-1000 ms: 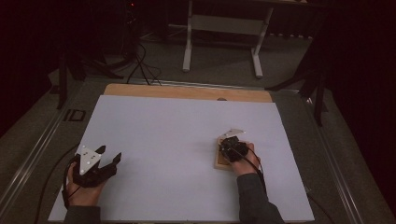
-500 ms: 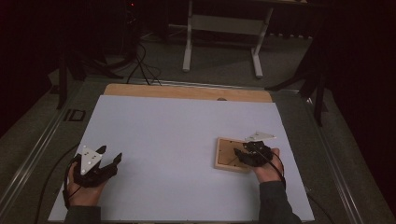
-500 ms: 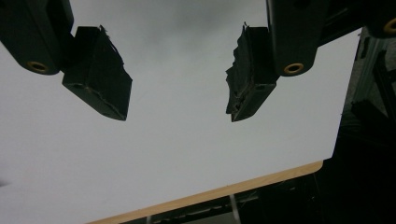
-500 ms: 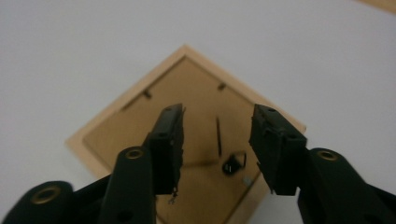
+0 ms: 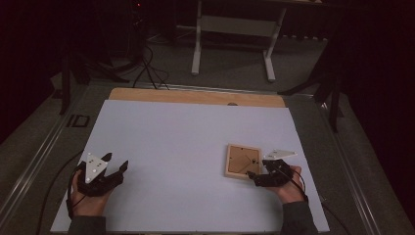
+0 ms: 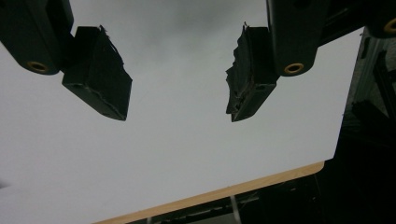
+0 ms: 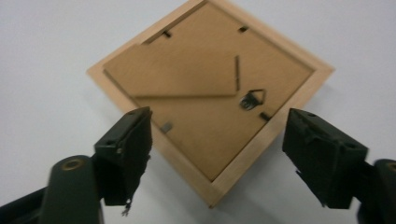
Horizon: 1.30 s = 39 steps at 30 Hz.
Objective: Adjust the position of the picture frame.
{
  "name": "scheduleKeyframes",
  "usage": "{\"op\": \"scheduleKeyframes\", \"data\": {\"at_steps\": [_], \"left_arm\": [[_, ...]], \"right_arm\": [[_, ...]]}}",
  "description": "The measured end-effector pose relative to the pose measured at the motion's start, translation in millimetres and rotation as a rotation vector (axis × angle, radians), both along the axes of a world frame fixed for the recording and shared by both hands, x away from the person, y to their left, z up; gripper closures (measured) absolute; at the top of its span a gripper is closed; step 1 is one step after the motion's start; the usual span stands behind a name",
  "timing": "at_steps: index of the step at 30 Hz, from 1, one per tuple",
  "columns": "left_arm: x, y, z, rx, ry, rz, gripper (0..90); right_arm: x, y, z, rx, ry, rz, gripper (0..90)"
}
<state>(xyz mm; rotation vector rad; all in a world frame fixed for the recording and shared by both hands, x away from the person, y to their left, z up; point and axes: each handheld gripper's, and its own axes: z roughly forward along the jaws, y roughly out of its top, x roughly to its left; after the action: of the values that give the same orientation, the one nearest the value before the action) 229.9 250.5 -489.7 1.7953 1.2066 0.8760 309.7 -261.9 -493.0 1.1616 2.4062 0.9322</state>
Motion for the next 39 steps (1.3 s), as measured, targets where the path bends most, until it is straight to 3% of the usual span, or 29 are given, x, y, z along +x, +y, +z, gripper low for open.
{"op": "scheduleKeyframes", "data": {"at_steps": [9,24,39], "left_arm": [[0.5,-1.3,-0.5,0.006,0.004,-0.005,39.0],[1.2,-1.8,-1.2,0.008,0.008,-0.008,38.9],[1.3,-1.7,-1.3,0.007,0.007,-0.009,38.9]], "right_arm": [[4.6,2.6,-19.0,-0.026,0.034,0.029,12.3],[16.7,-1.7,-19.9,-0.008,0.078,0.065,9.3],[28.0,0.6,-21.1,0.005,0.088,0.081,8.8]]}}
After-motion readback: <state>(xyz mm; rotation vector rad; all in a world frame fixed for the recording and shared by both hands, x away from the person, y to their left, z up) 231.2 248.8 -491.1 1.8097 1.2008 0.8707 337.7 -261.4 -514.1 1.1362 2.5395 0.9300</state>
